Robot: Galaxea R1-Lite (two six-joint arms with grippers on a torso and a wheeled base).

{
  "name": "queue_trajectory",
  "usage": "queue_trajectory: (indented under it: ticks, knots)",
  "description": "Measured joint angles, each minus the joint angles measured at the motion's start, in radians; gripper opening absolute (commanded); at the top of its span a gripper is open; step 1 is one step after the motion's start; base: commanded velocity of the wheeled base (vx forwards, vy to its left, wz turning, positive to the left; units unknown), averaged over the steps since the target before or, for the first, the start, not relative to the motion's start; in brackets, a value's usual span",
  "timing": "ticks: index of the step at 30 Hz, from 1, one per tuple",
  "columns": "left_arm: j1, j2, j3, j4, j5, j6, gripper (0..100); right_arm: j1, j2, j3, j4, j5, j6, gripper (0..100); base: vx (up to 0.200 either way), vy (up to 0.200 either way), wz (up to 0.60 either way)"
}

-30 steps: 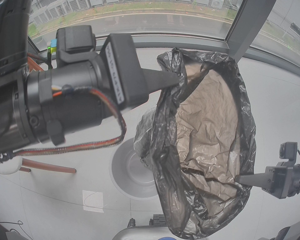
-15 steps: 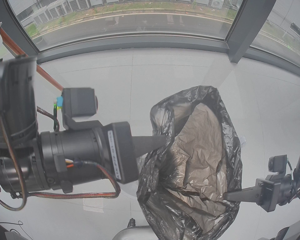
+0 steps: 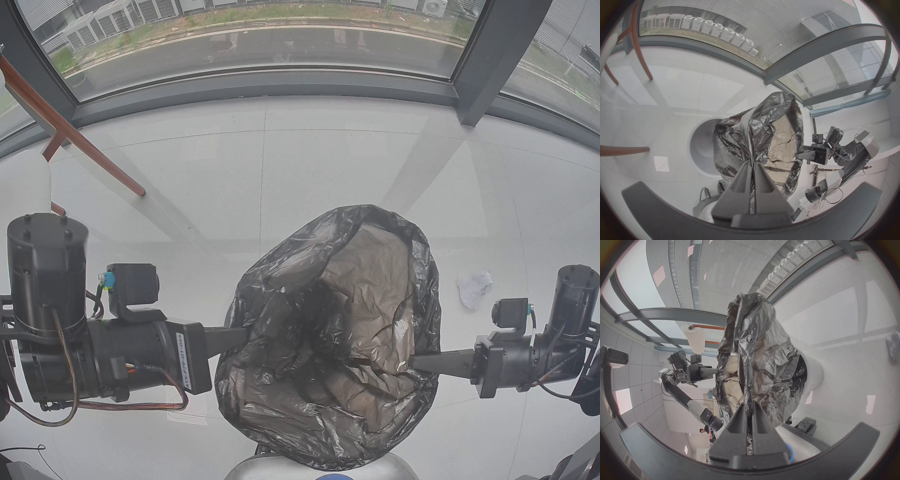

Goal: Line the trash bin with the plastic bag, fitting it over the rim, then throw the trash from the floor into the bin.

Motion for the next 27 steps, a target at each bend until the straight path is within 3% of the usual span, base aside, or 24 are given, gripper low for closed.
queue_trajectory:
  ticks: [9, 27]
  knots:
    - [0.112, -0.026, 0.084, -0.001, -0.002, 0.028, 0, -0.014, 0.150, -0.016, -0.121, -0.002, -0.003, 0, 0.000, 0.000, 0.00]
    - [0.196, 0.057, 0.132, -0.052, -0.005, 0.039, 0, -0.051, 0.313, -0.112, -0.131, -0.001, -0.048, 0, 0.000, 0.000, 0.00]
